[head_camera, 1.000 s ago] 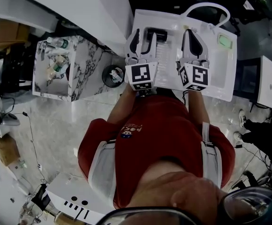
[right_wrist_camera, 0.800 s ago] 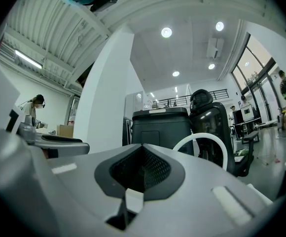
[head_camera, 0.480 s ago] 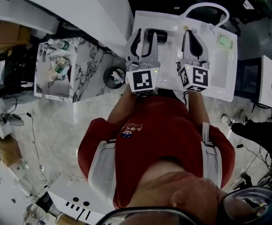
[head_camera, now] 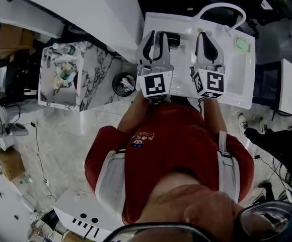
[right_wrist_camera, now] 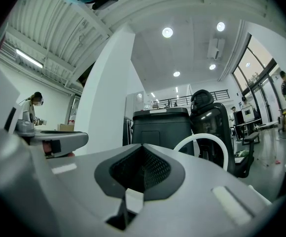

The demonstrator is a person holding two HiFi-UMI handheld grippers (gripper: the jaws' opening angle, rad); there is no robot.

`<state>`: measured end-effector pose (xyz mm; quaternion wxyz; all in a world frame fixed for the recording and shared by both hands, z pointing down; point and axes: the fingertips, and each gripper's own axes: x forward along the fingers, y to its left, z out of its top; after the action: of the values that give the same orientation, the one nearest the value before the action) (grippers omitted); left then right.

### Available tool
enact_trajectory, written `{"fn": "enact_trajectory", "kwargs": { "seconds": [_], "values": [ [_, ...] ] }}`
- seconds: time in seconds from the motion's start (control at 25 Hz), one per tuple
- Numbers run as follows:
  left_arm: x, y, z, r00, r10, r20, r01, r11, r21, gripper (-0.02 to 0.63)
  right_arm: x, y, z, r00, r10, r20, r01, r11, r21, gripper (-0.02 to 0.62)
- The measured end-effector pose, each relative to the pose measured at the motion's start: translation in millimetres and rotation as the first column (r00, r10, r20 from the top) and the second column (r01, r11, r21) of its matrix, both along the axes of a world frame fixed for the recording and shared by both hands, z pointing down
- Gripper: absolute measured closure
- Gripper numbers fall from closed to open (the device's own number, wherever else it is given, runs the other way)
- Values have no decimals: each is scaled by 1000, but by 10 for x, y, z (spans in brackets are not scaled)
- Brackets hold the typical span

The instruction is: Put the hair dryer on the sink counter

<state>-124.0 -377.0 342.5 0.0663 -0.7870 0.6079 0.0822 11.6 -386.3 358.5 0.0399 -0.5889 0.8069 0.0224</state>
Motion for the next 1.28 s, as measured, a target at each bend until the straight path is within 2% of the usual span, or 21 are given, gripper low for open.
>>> {"fn": "enact_trajectory", "kwargs": {
  "seconds": [0.08, 0.2, 0.32, 0.44, 0.6, 0.72, 0.88, 1.0, 1.28],
  "values": [
    [2, -26, 39, 1000, -7, 9, 8, 1000, -21, 521, -28, -5, -22, 1000, -7, 1, 7, 1000, 3, 594],
    [-32, -66, 47, 997, -49, 66, 53, 997, -47, 557, -32, -4, -71, 1000, -10, 8, 10, 1000, 10, 594],
    [-34, -85, 54, 998, -50, 25, 51, 998, -29, 575, -35, 16, -80, 1000, -11, 17, 11, 1000, 11, 594],
    [-13, -94, 48, 999, -48, 19, 48, 999, -14, 603, -44, 20, -55, 1000, -13, 17, 13, 1000, 11, 594],
    [16, -83, 24, 999, -38, 14, 38, 999, -5, 604, -48, 29, -61, 1000, -13, 16, 13, 1000, 15, 594],
    [33, -88, 49, 998, -41, 44, 43, 999, -31, 604, -36, 19, -50, 1000, -13, 11, 13, 1000, 14, 594],
    [66, -100, 68, 999, -29, 35, 30, 999, -12, 604, -62, 15, -12, 1000, -21, -11, 21, 1000, 9, 595],
    [63, -98, 54, 999, -29, 46, 31, 999, -32, 604, -65, 0, 15, 999, -6, -33, 6, 1000, 2, 595],
    [53, -121, 67, 999, -24, 33, 24, 1000, -13, 604, -52, -33, 51, 1000, -2, -24, 2, 1000, -14, 595]
  ]
}}
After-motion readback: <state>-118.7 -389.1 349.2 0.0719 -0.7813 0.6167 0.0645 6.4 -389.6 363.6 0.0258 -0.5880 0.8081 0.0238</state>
